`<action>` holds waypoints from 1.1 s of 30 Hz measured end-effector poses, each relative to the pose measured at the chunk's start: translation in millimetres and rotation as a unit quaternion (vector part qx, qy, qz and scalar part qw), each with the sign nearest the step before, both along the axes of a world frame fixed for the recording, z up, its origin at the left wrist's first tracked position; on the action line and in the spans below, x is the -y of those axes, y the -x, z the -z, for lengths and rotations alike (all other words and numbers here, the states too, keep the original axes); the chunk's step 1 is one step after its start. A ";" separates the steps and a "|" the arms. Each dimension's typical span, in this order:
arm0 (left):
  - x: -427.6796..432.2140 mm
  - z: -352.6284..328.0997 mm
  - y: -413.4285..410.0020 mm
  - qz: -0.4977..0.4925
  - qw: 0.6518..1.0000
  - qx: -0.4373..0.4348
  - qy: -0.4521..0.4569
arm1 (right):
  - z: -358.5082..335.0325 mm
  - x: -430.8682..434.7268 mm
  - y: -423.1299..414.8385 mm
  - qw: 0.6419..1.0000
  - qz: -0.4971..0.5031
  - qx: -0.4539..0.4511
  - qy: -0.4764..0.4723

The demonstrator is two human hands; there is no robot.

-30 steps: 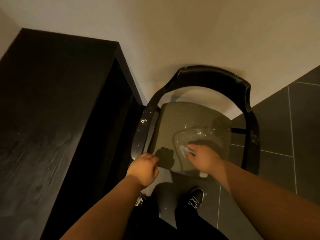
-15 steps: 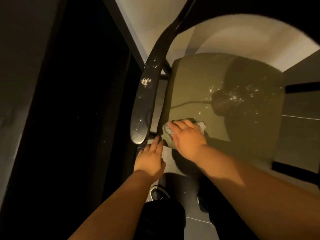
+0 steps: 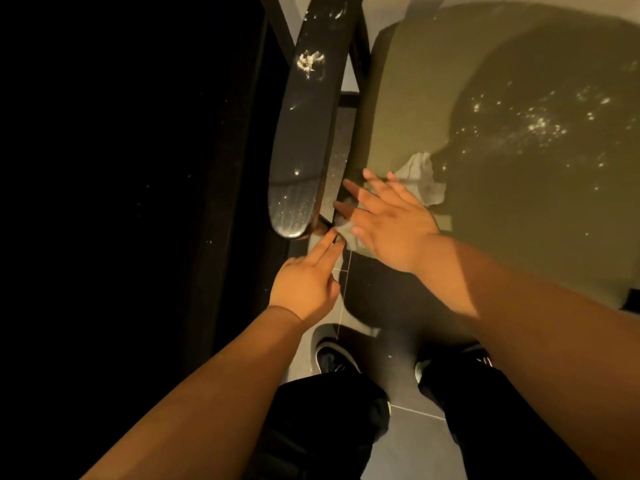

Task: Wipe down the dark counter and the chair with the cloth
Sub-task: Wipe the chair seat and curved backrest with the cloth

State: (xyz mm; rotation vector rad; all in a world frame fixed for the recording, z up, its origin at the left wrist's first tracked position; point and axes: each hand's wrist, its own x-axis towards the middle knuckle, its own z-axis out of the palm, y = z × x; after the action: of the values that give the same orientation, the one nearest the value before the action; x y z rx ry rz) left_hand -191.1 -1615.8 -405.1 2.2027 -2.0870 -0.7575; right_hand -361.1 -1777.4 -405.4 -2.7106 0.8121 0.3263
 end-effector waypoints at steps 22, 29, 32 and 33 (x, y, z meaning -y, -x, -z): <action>7.0 61.1 48.8 -0.192 0.927 -0.055 0.316 | 15.7 12.5 4.7 0.992 -0.106 0.059 0.047; 15.7 53.5 51.1 -0.235 0.915 -0.031 0.328 | 20.6 8.7 23.8 0.996 0.004 0.053 0.076; 12.1 46.3 45.0 -0.221 0.924 -0.022 0.311 | 22.5 -5.4 -3.0 0.995 -0.005 0.068 0.070; 10.1 43.5 42.5 -0.206 0.929 -0.017 0.305 | 22.7 -7.0 -4.7 0.994 -0.016 0.074 0.075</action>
State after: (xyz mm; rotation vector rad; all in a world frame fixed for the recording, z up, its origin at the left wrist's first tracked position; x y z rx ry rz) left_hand -233.6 -1626.0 -448.5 2.1054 -1.4691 -0.0848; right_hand -356.4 -1770.5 -428.0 -2.8481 0.7804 0.0710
